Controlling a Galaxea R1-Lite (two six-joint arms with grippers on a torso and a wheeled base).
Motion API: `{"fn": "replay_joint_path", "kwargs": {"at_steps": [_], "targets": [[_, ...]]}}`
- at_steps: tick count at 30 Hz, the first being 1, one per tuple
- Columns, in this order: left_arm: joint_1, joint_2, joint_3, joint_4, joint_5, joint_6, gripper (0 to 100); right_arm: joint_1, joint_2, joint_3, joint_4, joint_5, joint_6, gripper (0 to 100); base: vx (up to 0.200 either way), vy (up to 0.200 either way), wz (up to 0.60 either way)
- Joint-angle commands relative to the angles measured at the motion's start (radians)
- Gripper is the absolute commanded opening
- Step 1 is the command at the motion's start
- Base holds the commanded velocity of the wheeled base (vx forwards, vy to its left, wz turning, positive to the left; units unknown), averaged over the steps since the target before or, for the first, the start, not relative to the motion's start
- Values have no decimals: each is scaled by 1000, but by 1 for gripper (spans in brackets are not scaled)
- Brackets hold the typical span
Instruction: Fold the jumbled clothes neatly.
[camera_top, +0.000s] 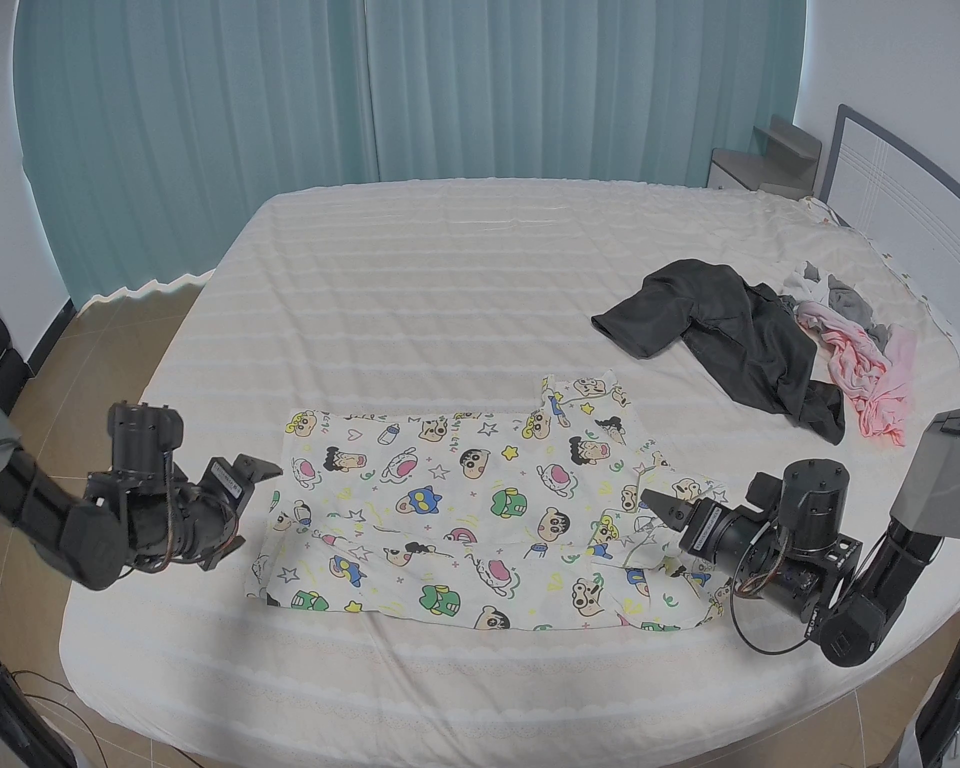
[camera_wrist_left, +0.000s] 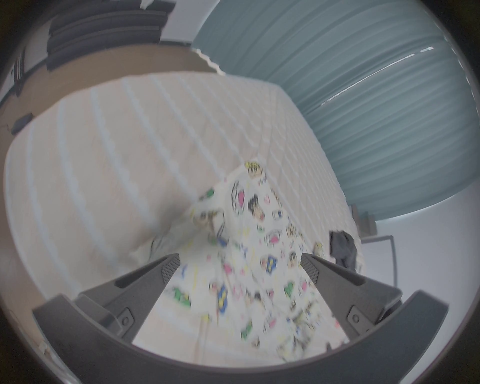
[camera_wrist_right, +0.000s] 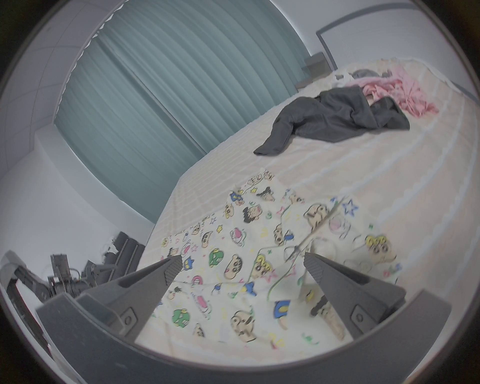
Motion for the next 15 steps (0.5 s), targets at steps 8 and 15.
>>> {"fn": "replay_joint_path", "kwargs": {"at_steps": [8, 15], "targets": [[124, -284, 380, -36, -460, -66, 100, 79, 165, -34, 18, -2, 210, 100, 0, 0, 0], [221, -267, 510, -222, -633, -57, 100, 69, 204, -84, 22, -2, 243, 100, 0, 0, 0]]}}
